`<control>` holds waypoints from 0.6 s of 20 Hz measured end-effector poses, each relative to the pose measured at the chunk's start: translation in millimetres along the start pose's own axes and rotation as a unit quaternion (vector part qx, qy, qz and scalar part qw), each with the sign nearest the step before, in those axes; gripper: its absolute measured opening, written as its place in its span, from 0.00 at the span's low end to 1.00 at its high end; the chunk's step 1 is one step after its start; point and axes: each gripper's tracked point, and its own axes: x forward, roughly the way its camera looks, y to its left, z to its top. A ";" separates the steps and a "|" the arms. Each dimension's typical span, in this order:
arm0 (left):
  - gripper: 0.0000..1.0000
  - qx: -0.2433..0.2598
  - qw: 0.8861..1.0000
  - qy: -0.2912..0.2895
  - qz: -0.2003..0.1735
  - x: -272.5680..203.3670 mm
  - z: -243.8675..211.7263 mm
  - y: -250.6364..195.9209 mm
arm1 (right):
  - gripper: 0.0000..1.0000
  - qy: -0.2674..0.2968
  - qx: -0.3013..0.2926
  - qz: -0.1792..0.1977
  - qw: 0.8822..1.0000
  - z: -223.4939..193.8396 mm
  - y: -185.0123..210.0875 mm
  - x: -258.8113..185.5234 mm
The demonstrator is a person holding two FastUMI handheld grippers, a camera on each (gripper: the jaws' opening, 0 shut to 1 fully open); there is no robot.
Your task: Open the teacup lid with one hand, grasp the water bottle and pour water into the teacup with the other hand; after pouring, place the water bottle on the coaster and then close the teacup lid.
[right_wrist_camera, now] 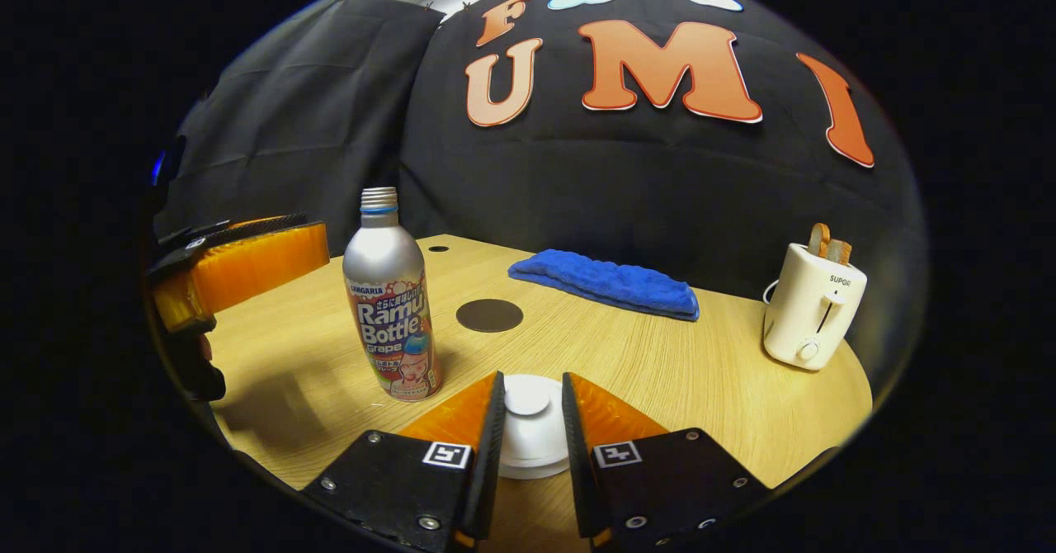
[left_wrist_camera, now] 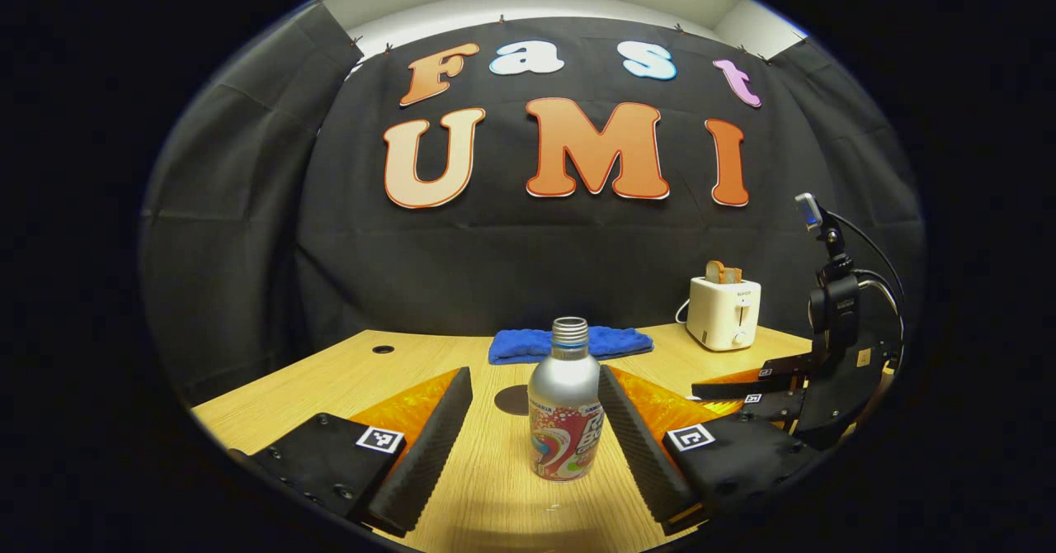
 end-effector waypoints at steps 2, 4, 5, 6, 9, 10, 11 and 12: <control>1.00 -0.003 1.000 0.003 0.000 1.3 -2.2 0.3 | 0.39 -0.001 -0.005 -0.001 1.000 -0.2 0.3 -0.1; 1.00 -0.006 1.000 0.004 -0.001 0.8 -3.5 0.3 | 0.39 -0.003 -0.006 0.001 1.000 0.2 1.3 -1.4; 1.00 -0.007 1.000 0.004 -0.001 1.6 -4.6 0.5 | 0.34 -0.005 -0.007 0.000 1.000 0.5 1.6 -0.5; 1.00 -0.007 1.000 0.005 -0.002 1.1 -6.0 -0.6 | 0.33 -0.005 -0.007 0.001 1.000 0.6 1.9 -0.9; 1.00 -0.010 1.000 0.010 -0.004 2.1 -8.3 -0.9 | 0.28 -0.006 0.000 0.005 1.000 0.5 3.2 -0.1; 1.00 -0.009 1.000 0.012 -0.005 1.8 -10.2 -0.9 | 0.27 -0.007 0.002 0.006 1.000 2.2 2.8 0.3; 1.00 -0.010 1.000 0.013 -0.007 1.3 -11.2 -2.1 | 0.24 -0.004 0.009 0.004 1.000 0.3 1.8 -0.4; 1.00 -0.010 1.000 0.013 -0.008 1.2 -11.1 -2.3 | 0.23 -0.005 0.013 0.000 1.000 1.2 0.5 -0.5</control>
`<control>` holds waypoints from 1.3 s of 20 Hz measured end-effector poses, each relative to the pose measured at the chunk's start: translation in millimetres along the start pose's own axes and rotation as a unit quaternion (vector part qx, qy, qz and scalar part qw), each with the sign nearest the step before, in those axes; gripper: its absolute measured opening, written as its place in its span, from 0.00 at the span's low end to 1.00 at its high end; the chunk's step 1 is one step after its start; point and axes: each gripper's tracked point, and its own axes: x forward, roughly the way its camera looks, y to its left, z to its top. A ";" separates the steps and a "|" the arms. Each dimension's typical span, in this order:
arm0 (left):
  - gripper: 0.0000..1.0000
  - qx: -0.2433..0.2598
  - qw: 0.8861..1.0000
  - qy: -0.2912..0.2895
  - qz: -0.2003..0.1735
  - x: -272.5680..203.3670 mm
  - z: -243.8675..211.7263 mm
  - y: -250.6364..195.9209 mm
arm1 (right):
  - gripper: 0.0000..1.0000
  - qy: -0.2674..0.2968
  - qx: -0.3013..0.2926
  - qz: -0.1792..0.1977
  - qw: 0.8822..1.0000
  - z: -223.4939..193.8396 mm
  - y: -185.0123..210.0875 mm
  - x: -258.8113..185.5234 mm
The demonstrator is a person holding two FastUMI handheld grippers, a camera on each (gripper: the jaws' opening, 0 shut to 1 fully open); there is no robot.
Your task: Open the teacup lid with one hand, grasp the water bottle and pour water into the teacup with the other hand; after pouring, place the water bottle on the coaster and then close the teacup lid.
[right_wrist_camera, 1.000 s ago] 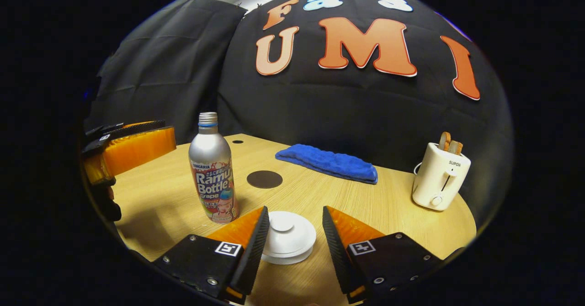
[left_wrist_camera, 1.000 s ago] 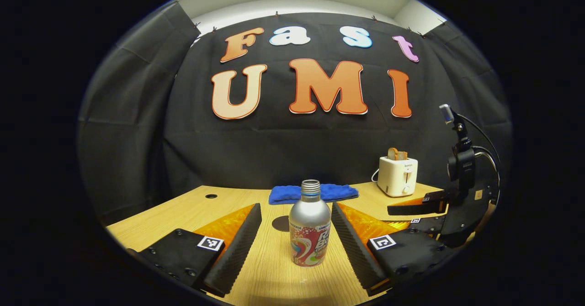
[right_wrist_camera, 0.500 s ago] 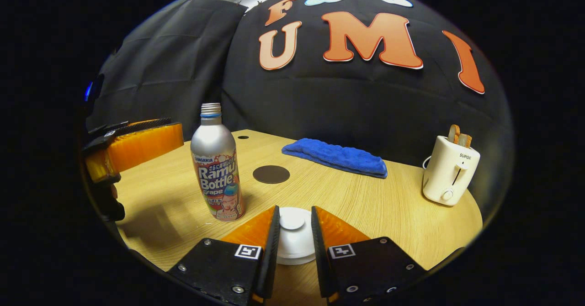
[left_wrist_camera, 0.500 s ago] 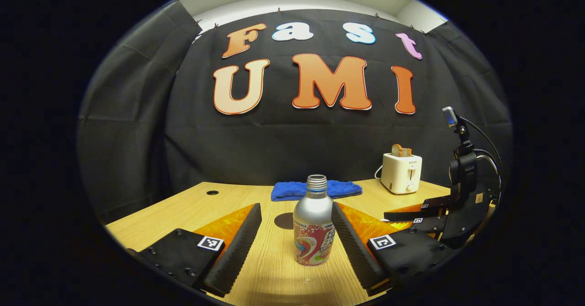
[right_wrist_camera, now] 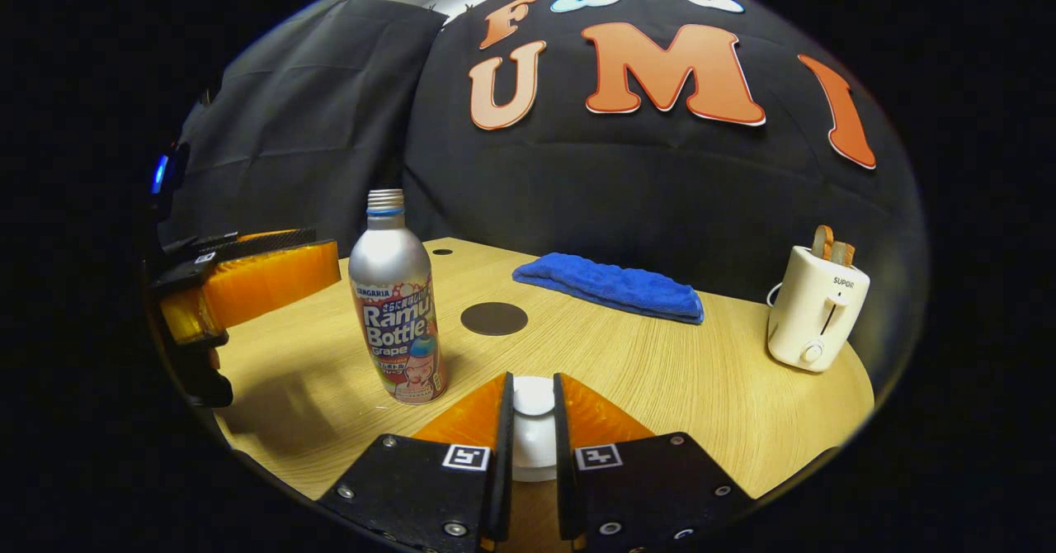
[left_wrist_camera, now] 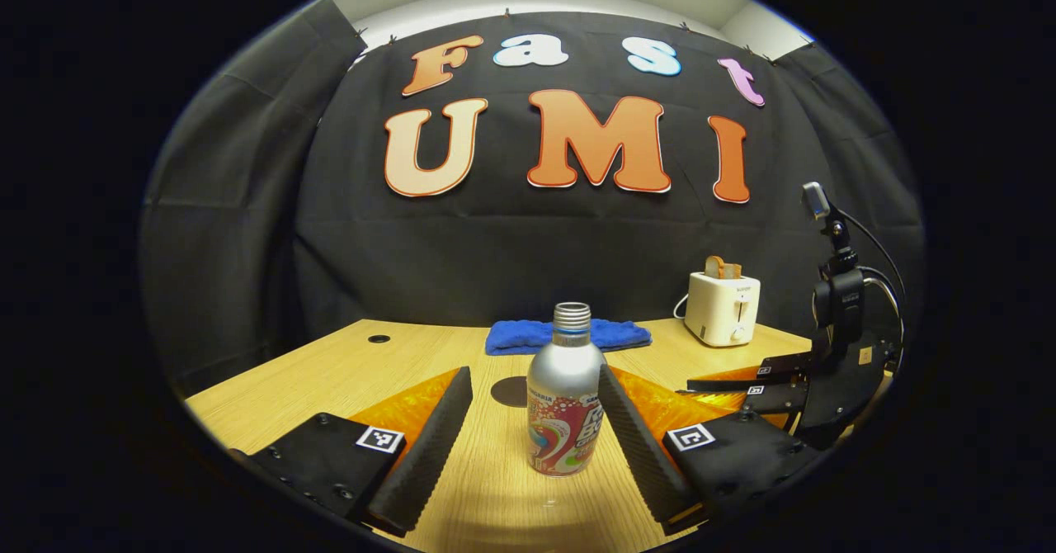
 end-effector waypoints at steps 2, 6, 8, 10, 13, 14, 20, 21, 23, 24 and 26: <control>1.00 0.000 1.000 -0.002 0.001 0.7 1.6 1.4 | 0.22 -0.011 0.001 -0.021 1.000 9.5 -11.4 -3.1; 1.00 0.000 1.000 -0.001 -0.004 2.9 0.6 -1.3 | 0.22 -0.035 0.016 -0.036 0.999 28.3 -24.1 -16.7; 1.00 -0.004 1.000 0.003 -0.011 6.1 -2.0 -5.4 | 0.22 -0.045 0.015 -0.054 0.997 35.3 -35.9 -27.9; 1.00 -0.008 1.000 0.009 -0.017 9.2 -7.9 -11.4 | 0.22 -0.050 0.017 -0.070 0.996 39.7 -47.7 -39.0; 1.00 -0.003 0.999 0.019 -0.027 18.2 -17.0 -20.5 | 0.22 -0.054 0.020 -0.096 0.994 41.7 -66.9 -56.4; 1.00 0.000 0.999 0.024 -0.032 21.8 -21.0 -24.7 | 0.22 -0.053 0.020 -0.104 0.993 41.1 -73.9 -61.5; 1.00 0.008 0.997 0.060 -0.037 40.5 -43.3 -34.2 | 0.22 -0.053 0.024 -0.139 0.989 37.6 -96.9 -88.1; 1.00 0.008 0.997 0.064 -0.036 44.2 -45.6 -34.3 | 0.22 -0.053 0.024 -0.142 0.988 36.4 -98.8 -91.9; 1.00 0.009 0.996 0.078 -0.032 51.0 -55.1 -33.0 | 0.22 -0.052 0.022 -0.147 0.988 35.6 -101.3 -95.8; 1.00 0.008 0.996 0.086 -0.033 54.2 -60.3 -32.8 | 0.22 -0.053 0.021 -0.151 0.987 35.8 -102.5 -96.9; 0.92 -0.002 0.996 0.084 -0.022 58.5 -60.2 -26.1 | 0.22 -0.054 0.021 -0.158 0.986 34.9 -104.2 -100.9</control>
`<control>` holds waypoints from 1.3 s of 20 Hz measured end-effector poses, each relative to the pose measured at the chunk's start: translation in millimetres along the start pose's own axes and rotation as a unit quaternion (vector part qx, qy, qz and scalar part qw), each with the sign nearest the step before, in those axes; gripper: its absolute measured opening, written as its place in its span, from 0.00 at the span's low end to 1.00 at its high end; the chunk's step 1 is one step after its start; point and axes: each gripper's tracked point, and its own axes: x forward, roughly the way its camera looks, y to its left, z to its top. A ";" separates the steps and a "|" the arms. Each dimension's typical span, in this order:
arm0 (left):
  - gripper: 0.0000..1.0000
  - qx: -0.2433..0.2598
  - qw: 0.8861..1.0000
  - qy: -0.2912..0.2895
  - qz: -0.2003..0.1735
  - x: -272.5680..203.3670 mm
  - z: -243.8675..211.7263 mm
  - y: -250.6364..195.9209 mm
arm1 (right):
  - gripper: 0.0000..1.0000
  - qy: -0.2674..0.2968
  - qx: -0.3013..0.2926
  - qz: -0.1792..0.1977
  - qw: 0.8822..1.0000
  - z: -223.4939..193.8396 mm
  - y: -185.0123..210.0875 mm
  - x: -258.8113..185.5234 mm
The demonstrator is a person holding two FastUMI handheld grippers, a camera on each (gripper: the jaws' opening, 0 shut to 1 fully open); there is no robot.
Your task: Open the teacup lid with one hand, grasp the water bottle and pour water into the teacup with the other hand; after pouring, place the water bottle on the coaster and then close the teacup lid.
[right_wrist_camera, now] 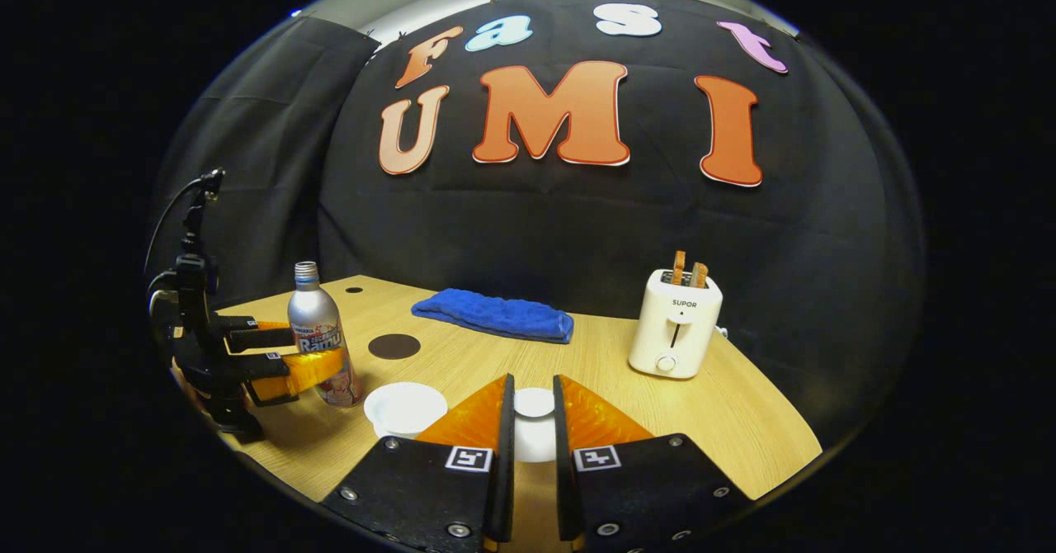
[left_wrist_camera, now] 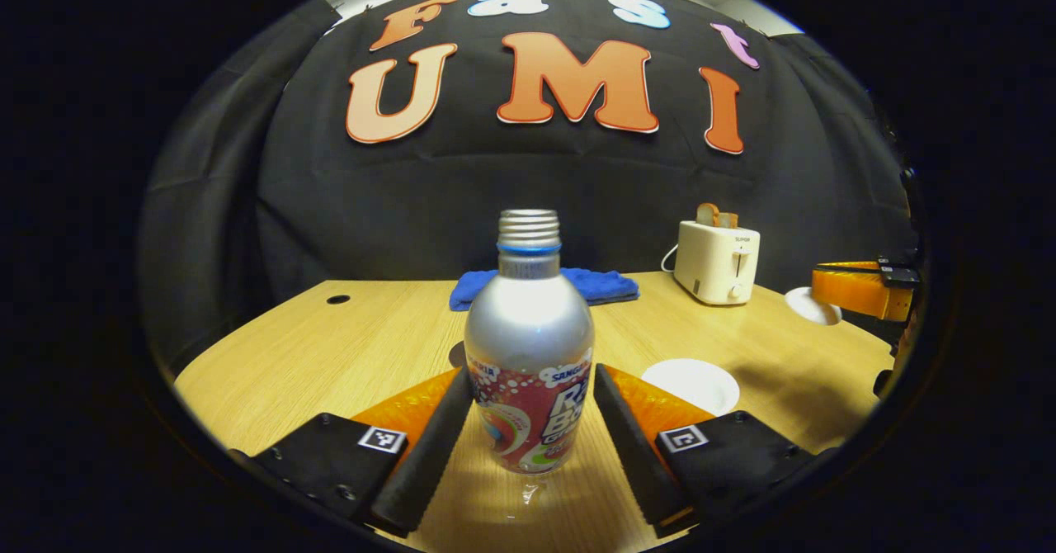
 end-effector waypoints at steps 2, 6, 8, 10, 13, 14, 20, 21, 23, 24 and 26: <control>0.82 -0.008 1.000 -0.003 0.001 1.1 4.7 2.8 | 0.22 -0.003 0.008 -0.005 1.000 -0.4 -3.4 -4.2; 0.83 0.044 0.999 -0.012 0.020 1.5 19.1 12.5 | 0.22 -0.012 0.010 -0.014 1.000 7.0 -10.0 -10.0; 0.81 0.074 0.997 -0.012 0.034 2.5 24.4 18.3 | 0.22 -0.018 0.012 -0.017 1.000 10.2 -13.0 -15.2; 0.80 0.103 0.994 -0.011 0.037 3.4 27.8 19.0 | 0.22 -0.022 0.018 -0.024 0.999 11.7 -15.7 -19.9; 0.84 0.172 0.983 -0.001 0.058 4.3 29.2 22.7 | 0.22 -0.027 0.018 -0.039 0.999 9.7 -21.7 -28.1; 0.80 0.196 0.979 0.001 0.060 4.9 28.5 20.9 | 0.22 -0.029 0.017 -0.045 0.998 10.4 -25.2 -30.3; 0.80 0.337 0.938 -0.009 0.077 5.0 33.1 14.7 | 0.22 -0.038 0.034 -0.047 0.998 13.7 -30.8 -42.7; 0.80 0.357 0.931 -0.010 0.079 5.6 32.4 13.6 | 0.22 -0.038 0.035 -0.048 0.998 13.2 -32.6 -44.0; 0.84 0.385 0.920 -0.007 0.076 8.6 27.7 12.2 | 0.22 -0.037 0.034 -0.052 0.997 11.5 -35.1 -45.6; 0.88 0.399 0.914 -0.002 0.073 11.8 24.8 13.6 | 0.22 -0.037 0.032 -0.055 0.997 10.8 -37.4 -46.7; 0.84 0.433 0.899 0.004 0.071 16.0 21.6 14.2 | 0.22 -0.037 0.031 -0.062 0.997 8.4 -43.7 -49.6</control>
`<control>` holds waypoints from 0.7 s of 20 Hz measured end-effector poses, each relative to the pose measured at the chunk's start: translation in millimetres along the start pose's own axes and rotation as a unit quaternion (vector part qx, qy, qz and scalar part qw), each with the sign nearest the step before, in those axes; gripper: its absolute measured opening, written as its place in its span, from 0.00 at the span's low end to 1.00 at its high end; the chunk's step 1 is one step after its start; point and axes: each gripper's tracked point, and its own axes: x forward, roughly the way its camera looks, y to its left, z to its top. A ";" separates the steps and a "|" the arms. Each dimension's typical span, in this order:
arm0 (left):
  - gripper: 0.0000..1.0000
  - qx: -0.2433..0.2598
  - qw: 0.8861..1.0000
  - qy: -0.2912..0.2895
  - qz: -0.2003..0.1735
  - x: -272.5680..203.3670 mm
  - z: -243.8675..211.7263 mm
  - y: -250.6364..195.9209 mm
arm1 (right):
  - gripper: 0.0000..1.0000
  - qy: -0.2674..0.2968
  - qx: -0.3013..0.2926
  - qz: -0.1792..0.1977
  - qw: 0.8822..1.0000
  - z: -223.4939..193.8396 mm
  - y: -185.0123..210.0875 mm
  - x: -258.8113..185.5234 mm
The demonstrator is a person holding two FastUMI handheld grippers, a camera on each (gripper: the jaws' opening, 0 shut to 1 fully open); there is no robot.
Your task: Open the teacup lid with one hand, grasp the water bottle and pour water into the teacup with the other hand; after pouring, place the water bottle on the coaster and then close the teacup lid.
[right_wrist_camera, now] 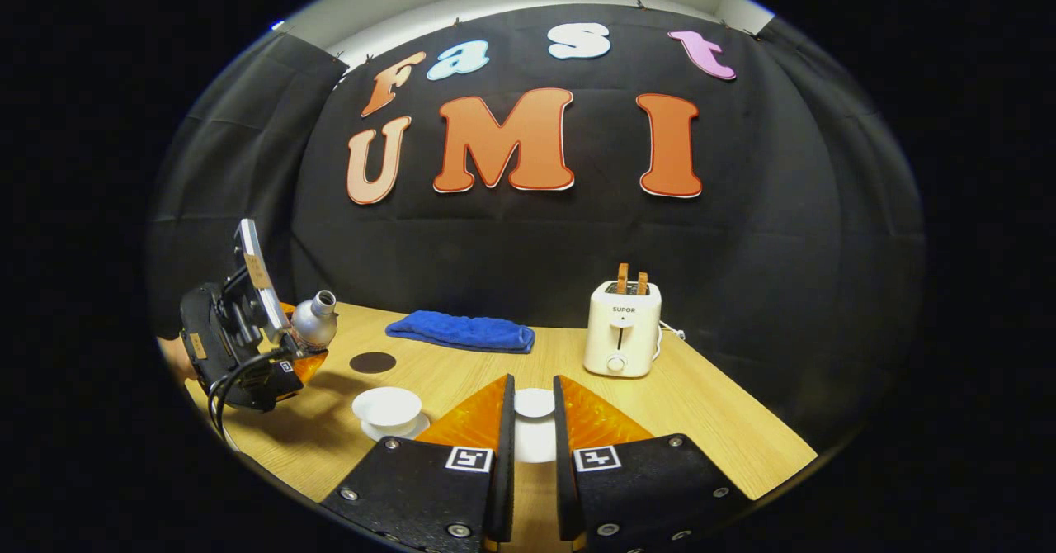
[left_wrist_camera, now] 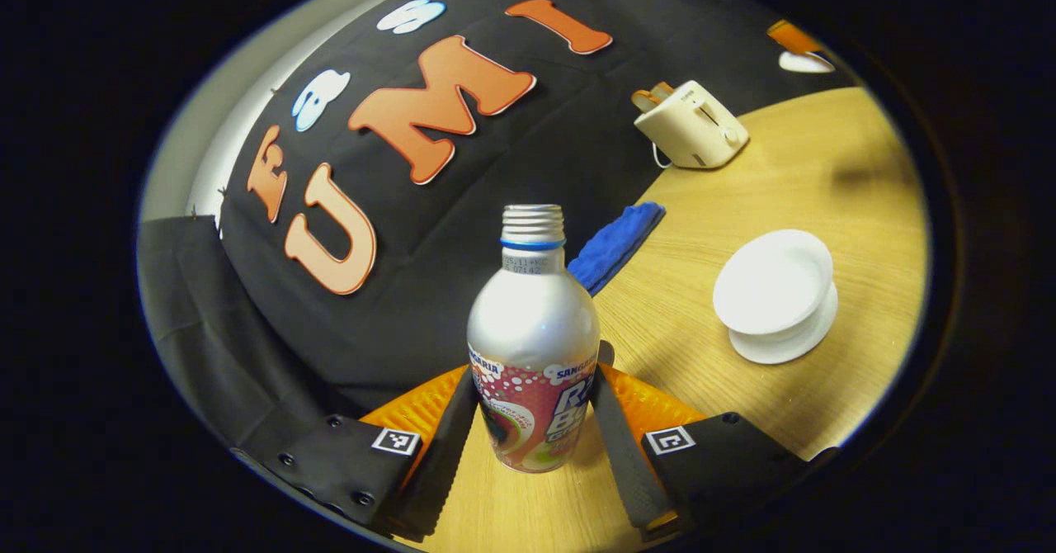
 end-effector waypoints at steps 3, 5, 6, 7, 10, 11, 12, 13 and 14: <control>0.84 0.062 0.998 -0.002 0.005 1.8 0.9 -0.4 | 0.22 0.000 0.003 -0.009 1.000 -0.4 -7.0 -1.7; 0.84 0.093 0.996 -0.004 0.005 0.1 -0.1 0.4 | 0.22 -0.001 0.003 -0.011 1.000 -1.3 -9.5 -4.9; 0.80 0.111 0.994 -0.005 0.006 -0.5 -0.8 0.9 | 0.22 -0.001 0.003 -0.012 1.000 -0.8 -10.6 -6.0; 0.80 0.129 0.992 -0.007 0.008 -0.5 -0.5 1.1 | 0.22 -0.002 0.004 -0.011 1.000 -1.6 -10.4 -7.2; 0.84 0.183 0.983 -0.020 0.011 -2.4 1.7 1.0 | 0.22 -0.006 0.003 -0.011 1.000 0.1 -11.0 -9.4; 0.87 0.196 0.980 -0.023 0.011 -2.8 3.5 0.2 | 0.22 -0.007 0.004 -0.010 1.000 -0.5 -10.9 -10.4; 0.84 0.211 0.977 -0.026 0.011 -4.0 3.9 -0.3 | 0.22 -0.009 0.005 -0.010 1.000 0.8 -10.3 -10.6; 0.84 0.226 0.974 -0.030 0.011 -5.6 7.5 -0.5 | 0.22 -0.012 0.007 -0.010 1.000 2.3 -10.9 -11.4; 0.81 0.241 0.970 -0.033 0.011 -5.6 10.7 -0.6 | 0.22 -0.013 0.009 -0.008 1.000 3.2 -10.2 -11.6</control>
